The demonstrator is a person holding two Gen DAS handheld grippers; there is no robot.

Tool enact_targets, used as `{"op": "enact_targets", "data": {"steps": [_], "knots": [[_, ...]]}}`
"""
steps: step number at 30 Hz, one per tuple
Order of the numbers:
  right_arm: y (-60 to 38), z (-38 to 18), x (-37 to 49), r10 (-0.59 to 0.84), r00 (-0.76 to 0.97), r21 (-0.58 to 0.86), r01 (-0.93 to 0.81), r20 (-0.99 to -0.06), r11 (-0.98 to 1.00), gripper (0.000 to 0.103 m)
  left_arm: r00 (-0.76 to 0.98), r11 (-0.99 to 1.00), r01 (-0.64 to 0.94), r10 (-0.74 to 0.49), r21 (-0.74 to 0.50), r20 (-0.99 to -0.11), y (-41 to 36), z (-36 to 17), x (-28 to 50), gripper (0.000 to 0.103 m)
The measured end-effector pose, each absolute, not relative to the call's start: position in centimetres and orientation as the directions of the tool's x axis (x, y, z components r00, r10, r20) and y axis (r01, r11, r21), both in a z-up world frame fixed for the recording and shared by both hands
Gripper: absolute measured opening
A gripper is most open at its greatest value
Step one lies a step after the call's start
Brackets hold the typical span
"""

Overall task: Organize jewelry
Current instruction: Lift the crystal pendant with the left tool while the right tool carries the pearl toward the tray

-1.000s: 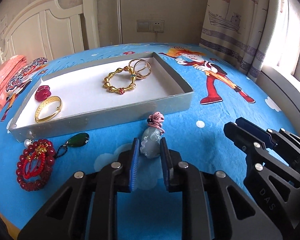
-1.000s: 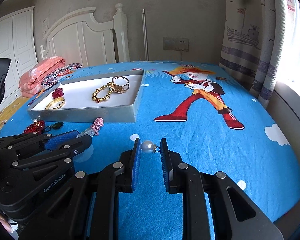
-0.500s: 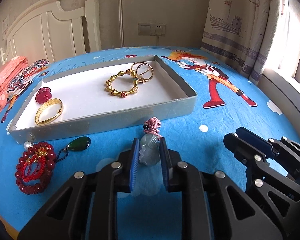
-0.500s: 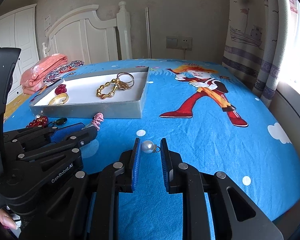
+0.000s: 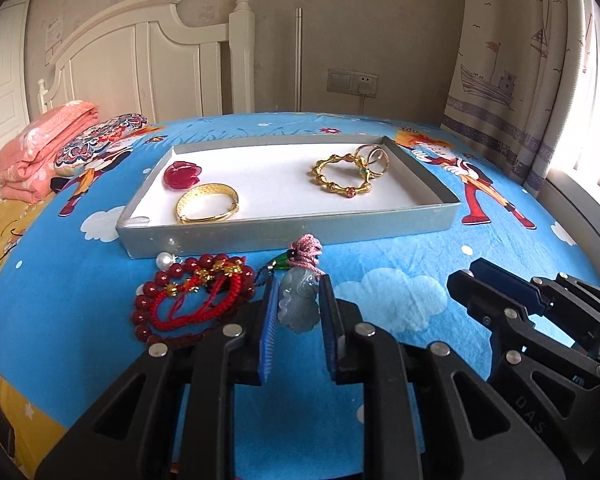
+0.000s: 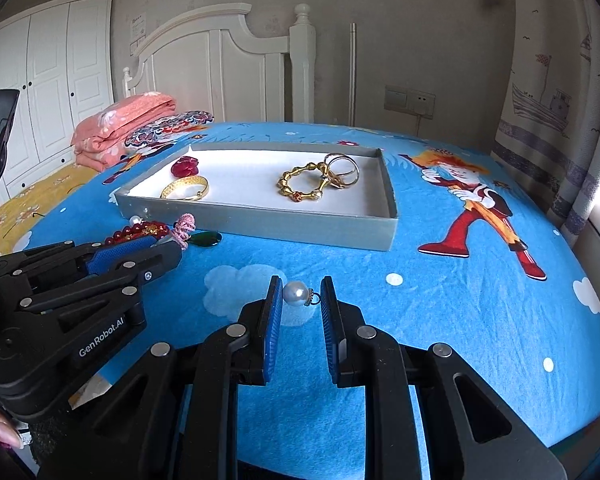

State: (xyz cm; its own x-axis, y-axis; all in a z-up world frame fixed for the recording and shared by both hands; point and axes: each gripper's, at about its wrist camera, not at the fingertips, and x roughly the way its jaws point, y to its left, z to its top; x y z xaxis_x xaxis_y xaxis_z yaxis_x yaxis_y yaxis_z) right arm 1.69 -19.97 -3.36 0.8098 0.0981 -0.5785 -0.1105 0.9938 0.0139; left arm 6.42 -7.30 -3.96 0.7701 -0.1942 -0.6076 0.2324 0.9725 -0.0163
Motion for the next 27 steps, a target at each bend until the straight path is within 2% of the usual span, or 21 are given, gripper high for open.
{"op": "enact_targets", "data": {"steps": [10,27], "knots": [[-18.0,-2.7,2.0,0.085,0.814,-0.015,-0.114,-0.575,0.993,0.019,0.800,0.987,0.154,-0.146,-0.037,-0.582,-3.5,-3.2,5.8,0.020],[-17.5,-1.7,4.2,0.083,0.821,-0.026,-0.119,-0.565,0.993,0.019,0.789,0.981,0.182,-0.182,-0.059,-0.587,-3.4,-2.3,7.2,0.020]]}}
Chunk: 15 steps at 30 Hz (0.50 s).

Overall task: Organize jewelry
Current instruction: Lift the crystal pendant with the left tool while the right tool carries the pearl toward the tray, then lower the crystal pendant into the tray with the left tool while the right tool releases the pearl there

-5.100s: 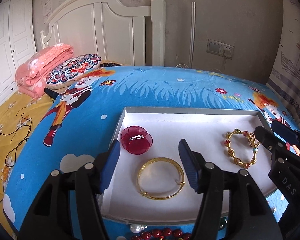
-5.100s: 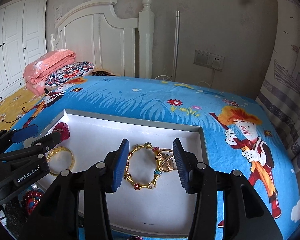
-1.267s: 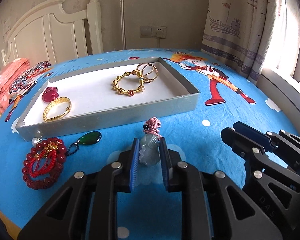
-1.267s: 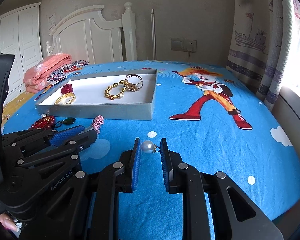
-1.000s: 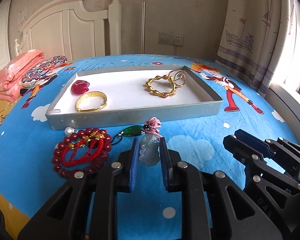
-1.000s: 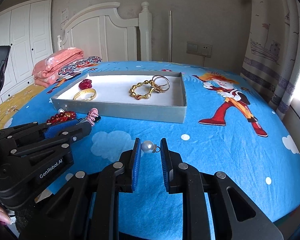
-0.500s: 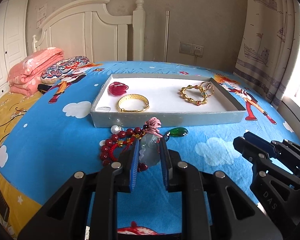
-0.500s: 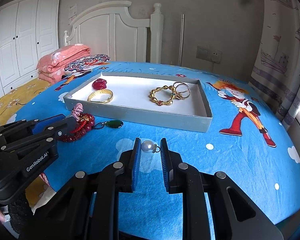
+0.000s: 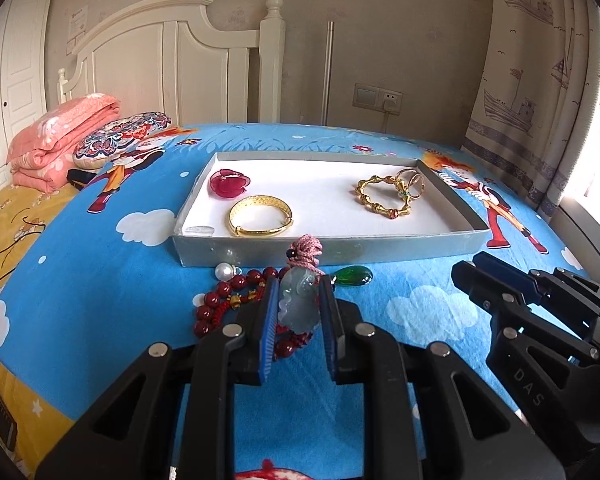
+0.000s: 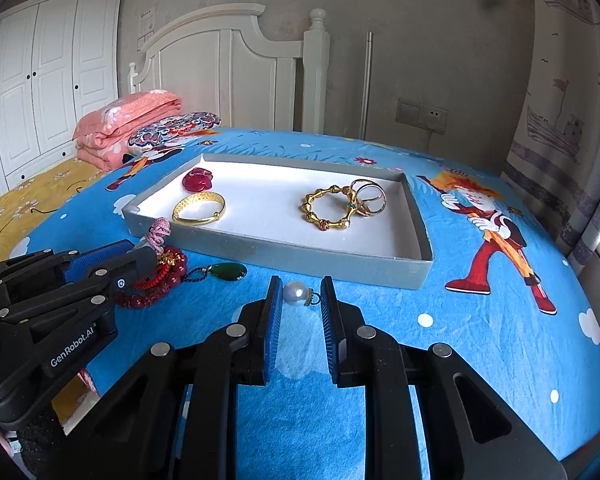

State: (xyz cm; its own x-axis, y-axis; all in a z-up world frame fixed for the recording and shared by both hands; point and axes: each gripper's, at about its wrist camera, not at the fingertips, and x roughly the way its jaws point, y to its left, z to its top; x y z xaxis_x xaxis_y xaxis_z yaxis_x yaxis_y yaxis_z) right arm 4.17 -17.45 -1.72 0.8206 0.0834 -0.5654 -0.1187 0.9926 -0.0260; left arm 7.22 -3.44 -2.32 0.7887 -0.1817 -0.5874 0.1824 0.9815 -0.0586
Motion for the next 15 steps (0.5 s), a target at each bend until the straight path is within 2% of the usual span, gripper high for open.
{"op": "enact_targets", "data": {"steps": [15], "knots": [[-19.7,0.0,11.9,0.064,0.818,-0.005,-0.081,-0.572,0.997,0.019,0.762,0.985,0.168,-0.150,-0.031,-0.630,-5.4,-0.1,16.6,0.020]]}}
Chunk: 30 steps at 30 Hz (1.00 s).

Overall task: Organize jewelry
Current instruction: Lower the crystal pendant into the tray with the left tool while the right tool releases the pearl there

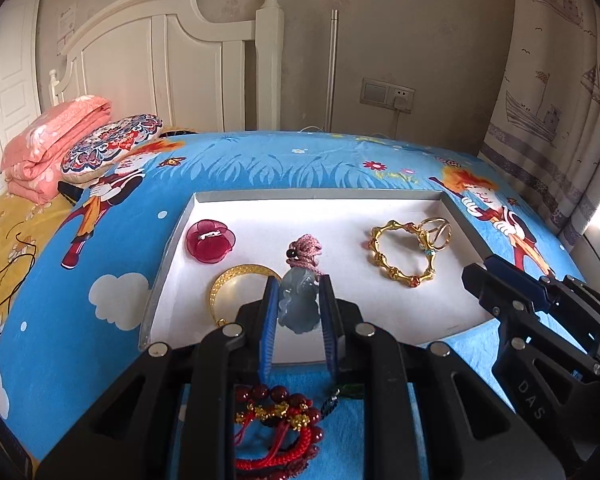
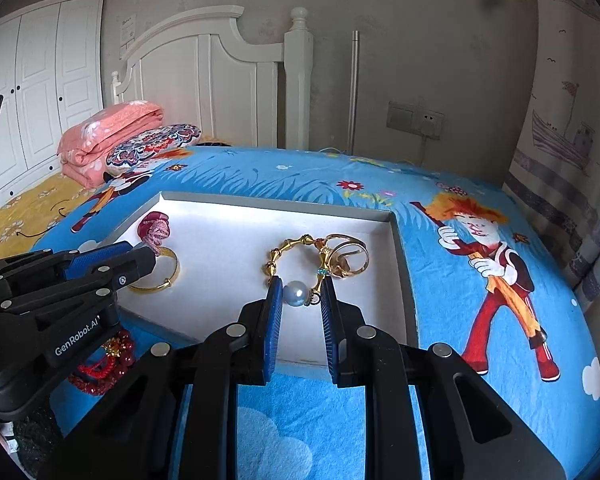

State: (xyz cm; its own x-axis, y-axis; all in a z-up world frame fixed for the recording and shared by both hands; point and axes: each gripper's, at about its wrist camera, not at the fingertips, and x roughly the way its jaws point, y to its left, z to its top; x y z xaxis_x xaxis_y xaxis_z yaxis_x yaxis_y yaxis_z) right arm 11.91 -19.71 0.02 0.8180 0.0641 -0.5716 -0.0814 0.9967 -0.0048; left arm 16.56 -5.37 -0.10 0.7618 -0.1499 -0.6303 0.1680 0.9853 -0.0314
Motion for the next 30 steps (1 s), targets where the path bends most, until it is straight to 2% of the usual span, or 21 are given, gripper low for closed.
{"op": "enact_targets", "data": {"steps": [14,28,30], "knots": [[-19.8,0.5,15.6,0.057,0.814,-0.006,-0.074,-0.578,0.997,0.019,0.732,0.990,0.139,-0.115,-0.019,-0.671,-6.1,0.1,21.4,0.020],[-20.2,-1.0,19.1,0.026,0.776,-0.011,-0.042,-0.630,0.999,0.019,0.681,0.995,0.096,-0.074,-0.011,-0.729,-6.1,-2.1,24.9,0.020],[-20.6,-1.0,19.2,0.016,0.775,-0.007,-0.026,-0.631,1.000,0.021,0.679,0.994,0.111,-0.083,-0.009,-0.729,-6.1,-2.2,24.9,0.026]]}}
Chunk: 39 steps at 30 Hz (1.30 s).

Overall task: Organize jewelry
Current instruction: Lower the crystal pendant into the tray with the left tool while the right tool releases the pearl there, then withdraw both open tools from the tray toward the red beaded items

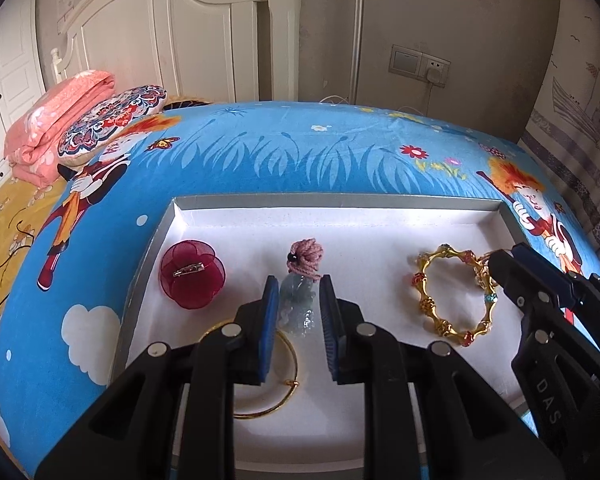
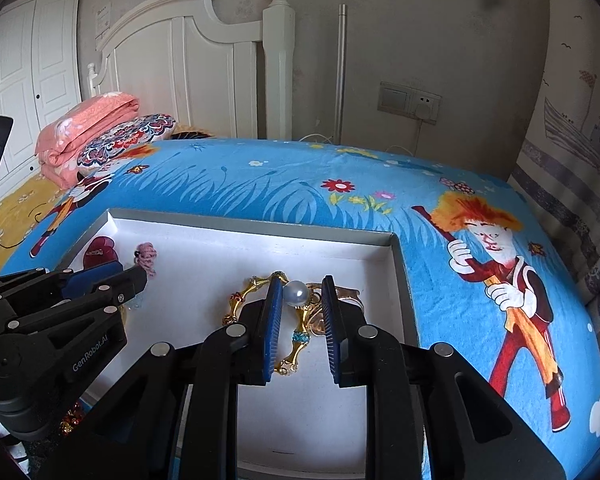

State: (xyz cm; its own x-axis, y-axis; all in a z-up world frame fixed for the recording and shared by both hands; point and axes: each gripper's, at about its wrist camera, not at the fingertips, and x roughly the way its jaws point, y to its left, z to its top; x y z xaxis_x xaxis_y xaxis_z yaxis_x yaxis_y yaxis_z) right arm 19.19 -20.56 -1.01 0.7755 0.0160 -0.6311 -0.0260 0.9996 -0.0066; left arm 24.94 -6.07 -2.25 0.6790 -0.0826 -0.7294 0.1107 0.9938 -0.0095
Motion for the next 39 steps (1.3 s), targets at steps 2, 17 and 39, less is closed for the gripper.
{"op": "enact_targets", "data": {"steps": [2,17,39], "knots": [[-20.8,-1.0,19.0,0.013,0.774,0.001,-0.016,-0.633,1.000,0.031,0.690,0.993,0.120,-0.096,-0.017,-0.718,-5.8,-1.9,24.5,0.051],[-22.0,-0.7,12.4,0.085,0.794,0.107,-0.025,-0.602,0.994,0.040,0.798,0.994,0.107,-0.065,0.035,-0.599,-1.6,-0.3,14.2,0.077],[-20.0,-3.9,6.3,0.075,0.782,0.072,-0.038,-0.619,0.997,0.045,0.802,0.989,0.136,-0.073,0.062,-0.592,-1.2,-5.0,7.7,0.082]]}}
